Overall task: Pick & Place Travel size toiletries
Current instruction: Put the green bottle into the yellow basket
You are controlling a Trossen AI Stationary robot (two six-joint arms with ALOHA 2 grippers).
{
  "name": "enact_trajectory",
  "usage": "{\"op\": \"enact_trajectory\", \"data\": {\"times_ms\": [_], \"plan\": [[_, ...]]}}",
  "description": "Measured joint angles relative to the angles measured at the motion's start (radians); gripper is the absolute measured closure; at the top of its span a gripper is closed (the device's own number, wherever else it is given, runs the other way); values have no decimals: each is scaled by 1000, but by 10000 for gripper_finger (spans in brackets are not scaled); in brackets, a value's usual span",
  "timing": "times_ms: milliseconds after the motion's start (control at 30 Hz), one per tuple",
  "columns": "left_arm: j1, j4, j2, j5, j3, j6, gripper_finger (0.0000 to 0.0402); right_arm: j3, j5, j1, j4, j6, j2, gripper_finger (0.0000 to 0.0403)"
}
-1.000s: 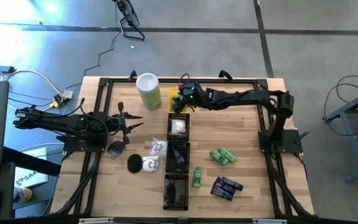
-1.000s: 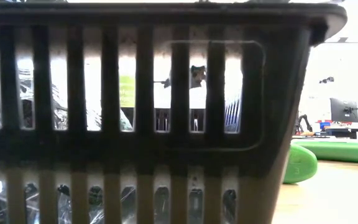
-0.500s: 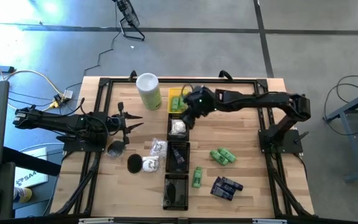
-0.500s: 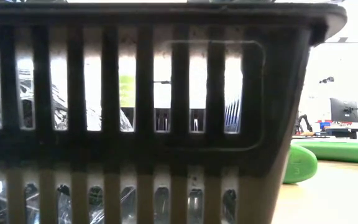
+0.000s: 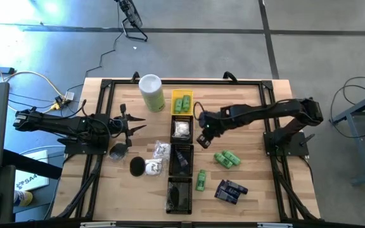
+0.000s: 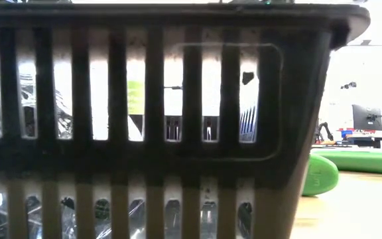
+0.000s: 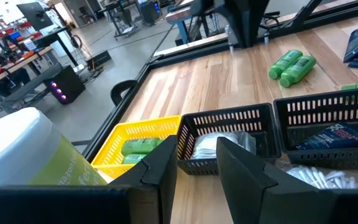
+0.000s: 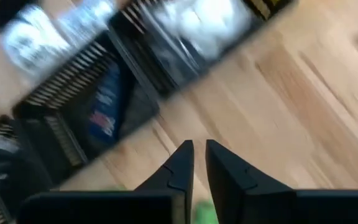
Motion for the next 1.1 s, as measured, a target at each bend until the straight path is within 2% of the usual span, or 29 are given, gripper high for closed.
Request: {"op": "enact_trajectory", "data": {"times_ms": [133,300,433,567,767,1100], "plan": [[0,0,0,0,0,0,293,-1,54,55,-167,105,-10,381],[0,0,0,0,0,0,293,-1,60,123,-299,227,-11,391],[0,0,0,0,0,0,293,-1,73,174,-326,263,-11,399],[0,0,0,0,0,0,293,-1,141,224,-366,292,-11,400],[0,0,0,0,0,0,293,-41,208,289,-382,423,-11,400],[0,0,0,0,0,0,293,-173,171,400,-334,628,-39,400]]}}
